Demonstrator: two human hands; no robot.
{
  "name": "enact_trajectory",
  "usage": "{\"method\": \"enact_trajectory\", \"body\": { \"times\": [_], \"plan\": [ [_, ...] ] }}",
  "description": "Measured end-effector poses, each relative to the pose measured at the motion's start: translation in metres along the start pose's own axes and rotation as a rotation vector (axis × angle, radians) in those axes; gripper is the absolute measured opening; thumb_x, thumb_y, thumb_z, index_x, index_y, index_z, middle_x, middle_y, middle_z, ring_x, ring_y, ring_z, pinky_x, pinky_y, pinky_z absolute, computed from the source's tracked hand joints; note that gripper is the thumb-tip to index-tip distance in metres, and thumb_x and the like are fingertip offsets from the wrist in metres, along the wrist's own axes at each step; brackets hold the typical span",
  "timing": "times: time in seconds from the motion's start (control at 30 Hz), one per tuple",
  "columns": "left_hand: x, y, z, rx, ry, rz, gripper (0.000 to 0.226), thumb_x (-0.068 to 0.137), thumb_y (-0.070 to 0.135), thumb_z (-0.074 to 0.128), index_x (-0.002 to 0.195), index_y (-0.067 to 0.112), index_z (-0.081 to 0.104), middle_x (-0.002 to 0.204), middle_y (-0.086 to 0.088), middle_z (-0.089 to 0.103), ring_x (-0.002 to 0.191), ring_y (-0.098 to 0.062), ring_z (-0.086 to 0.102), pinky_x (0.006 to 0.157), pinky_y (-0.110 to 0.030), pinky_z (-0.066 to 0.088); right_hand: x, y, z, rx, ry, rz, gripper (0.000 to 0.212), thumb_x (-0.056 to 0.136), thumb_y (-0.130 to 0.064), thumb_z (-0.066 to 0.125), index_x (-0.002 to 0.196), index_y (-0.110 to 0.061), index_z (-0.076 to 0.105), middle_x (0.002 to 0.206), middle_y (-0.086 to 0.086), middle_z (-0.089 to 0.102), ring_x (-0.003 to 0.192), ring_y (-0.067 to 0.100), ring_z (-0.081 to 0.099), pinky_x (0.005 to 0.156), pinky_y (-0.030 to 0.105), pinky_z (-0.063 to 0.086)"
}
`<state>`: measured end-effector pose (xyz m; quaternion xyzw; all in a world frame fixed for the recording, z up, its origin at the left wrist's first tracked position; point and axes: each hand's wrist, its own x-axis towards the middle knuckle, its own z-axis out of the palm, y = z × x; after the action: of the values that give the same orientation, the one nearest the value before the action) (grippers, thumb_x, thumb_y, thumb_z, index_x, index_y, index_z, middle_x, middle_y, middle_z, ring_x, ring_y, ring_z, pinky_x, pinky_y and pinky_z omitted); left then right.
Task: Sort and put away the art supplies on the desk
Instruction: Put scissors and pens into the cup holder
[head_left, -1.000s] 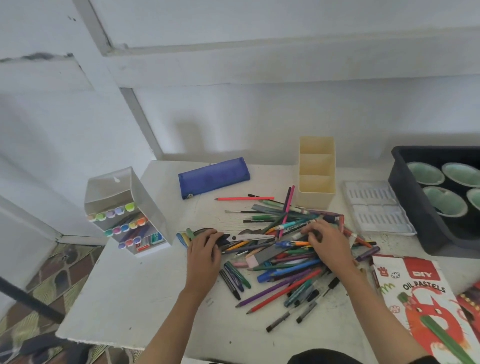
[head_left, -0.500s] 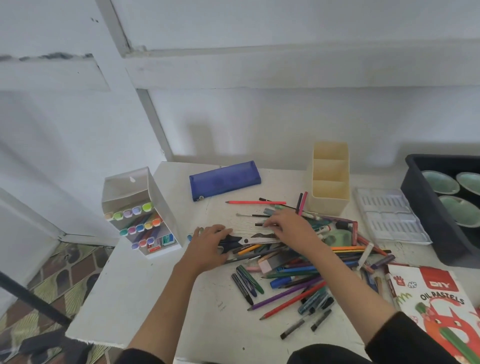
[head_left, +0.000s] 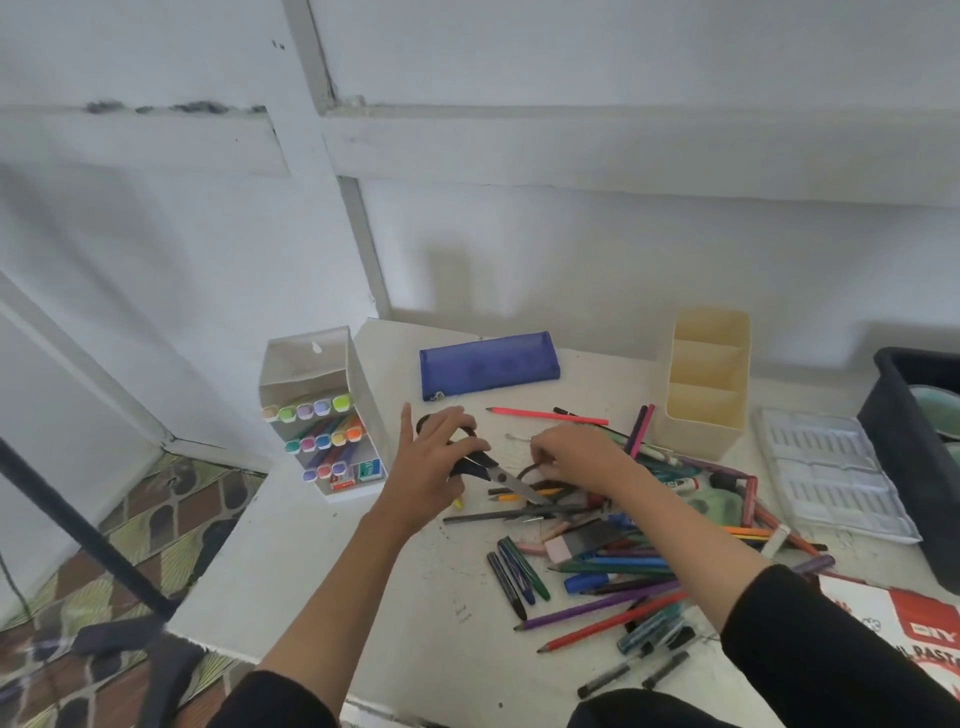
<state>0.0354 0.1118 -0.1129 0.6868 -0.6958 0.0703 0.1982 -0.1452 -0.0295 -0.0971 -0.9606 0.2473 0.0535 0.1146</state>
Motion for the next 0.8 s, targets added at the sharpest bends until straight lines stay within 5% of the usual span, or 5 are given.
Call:
{"method": "enact_trajectory", "body": {
  "times": [0.13, 0.3, 0.57, 0.7, 0.8],
  "plan": [
    [0.005, -0.001, -0.002, -0.060, -0.086, -0.014, 0.049, 0.063, -0.001, 0.079, 0.103, 0.025, 0.066, 0.124, -0.001, 0.056, 0.137, -0.033, 0.029, 0.103, -0.069, 0.020, -0.003, 0.000, -0.006, 0.045, 0.162, 0.065, 0.011, 0.088, -0.020, 0.052, 0.098, -0.016, 0.051, 0.082, 0.001, 0.063, 0.070, 0.019, 0.054, 0.058, 0.028, 0.041],
    [0.014, 0.002, -0.009, -0.113, -0.022, 0.075, 0.050, 0.056, -0.005, 0.079, 0.100, 0.017, 0.068, 0.115, -0.008, 0.058, 0.118, -0.026, 0.032, 0.086, -0.050, 0.050, -0.005, 0.000, -0.004, 0.218, 0.302, 0.141, 0.027, 0.091, -0.011, 0.047, 0.117, -0.014, 0.050, 0.092, 0.005, 0.062, 0.072, 0.017, 0.049, 0.061, 0.025, 0.036],
    [0.037, 0.004, -0.047, -0.209, 0.044, 0.071, 0.047, 0.063, 0.017, 0.073, 0.109, 0.014, 0.068, 0.115, -0.003, 0.053, 0.106, -0.016, 0.040, 0.088, -0.031, 0.044, -0.011, 0.009, -0.023, 0.469, 0.704, 0.249, 0.023, 0.092, -0.006, 0.049, 0.111, -0.007, 0.062, 0.091, 0.008, 0.067, 0.073, 0.019, 0.056, 0.070, 0.027, 0.045],
    [0.051, 0.008, -0.063, -0.243, 0.076, 0.068, 0.039, 0.063, 0.023, 0.069, 0.101, 0.015, 0.071, 0.110, 0.000, 0.057, 0.100, -0.018, 0.045, 0.087, -0.024, 0.041, -0.018, 0.020, -0.049, 0.703, 0.865, 0.300, 0.018, 0.093, -0.005, 0.049, 0.106, -0.008, 0.061, 0.079, 0.004, 0.063, 0.065, 0.028, 0.063, 0.064, 0.045, 0.054],
    [0.067, 0.014, -0.073, -0.261, 0.093, 0.063, 0.039, 0.064, 0.029, 0.068, 0.101, 0.015, 0.070, 0.109, -0.001, 0.058, 0.099, -0.016, 0.046, 0.088, -0.017, 0.035, -0.027, 0.029, -0.071, 0.755, 0.963, 0.326, 0.013, 0.094, -0.010, 0.051, 0.103, -0.010, 0.060, 0.076, 0.003, 0.063, 0.058, 0.025, 0.065, 0.053, 0.031, 0.054]
  ]
}}
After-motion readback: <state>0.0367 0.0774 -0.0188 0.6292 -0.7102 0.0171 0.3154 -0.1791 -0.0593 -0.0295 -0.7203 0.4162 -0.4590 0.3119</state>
